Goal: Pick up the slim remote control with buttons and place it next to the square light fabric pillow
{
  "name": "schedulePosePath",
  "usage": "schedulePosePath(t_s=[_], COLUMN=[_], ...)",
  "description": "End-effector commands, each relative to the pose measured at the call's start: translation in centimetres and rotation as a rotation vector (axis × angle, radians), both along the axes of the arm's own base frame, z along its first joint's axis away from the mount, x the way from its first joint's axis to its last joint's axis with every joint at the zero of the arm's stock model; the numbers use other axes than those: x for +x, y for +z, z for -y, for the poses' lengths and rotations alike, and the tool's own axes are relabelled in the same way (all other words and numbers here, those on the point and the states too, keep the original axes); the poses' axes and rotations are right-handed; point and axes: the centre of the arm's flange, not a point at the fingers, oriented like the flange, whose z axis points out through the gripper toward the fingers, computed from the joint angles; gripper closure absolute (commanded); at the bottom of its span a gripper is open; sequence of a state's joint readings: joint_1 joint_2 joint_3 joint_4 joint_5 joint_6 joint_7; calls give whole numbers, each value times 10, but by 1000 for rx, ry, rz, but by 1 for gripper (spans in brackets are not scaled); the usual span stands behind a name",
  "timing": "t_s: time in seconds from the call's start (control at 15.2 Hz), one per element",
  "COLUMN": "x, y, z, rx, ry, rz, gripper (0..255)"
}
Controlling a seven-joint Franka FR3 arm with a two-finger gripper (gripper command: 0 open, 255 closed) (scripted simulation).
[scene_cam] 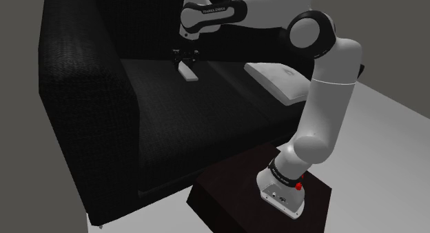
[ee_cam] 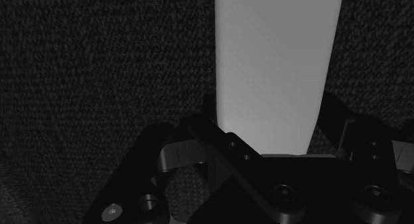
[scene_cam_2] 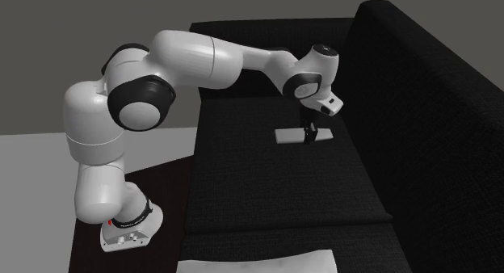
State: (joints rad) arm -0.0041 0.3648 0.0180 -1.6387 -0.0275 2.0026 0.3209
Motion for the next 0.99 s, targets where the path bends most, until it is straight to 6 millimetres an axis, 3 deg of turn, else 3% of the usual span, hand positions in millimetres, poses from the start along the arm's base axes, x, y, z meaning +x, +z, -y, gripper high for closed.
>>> schedulePosePath(t_s=[0.0, 0.92], x=[0, 0], y=[11, 85], z=[-1, -1], rx=[0, 0], ry=[0, 0], rz=[0, 0], gripper=[255, 255])
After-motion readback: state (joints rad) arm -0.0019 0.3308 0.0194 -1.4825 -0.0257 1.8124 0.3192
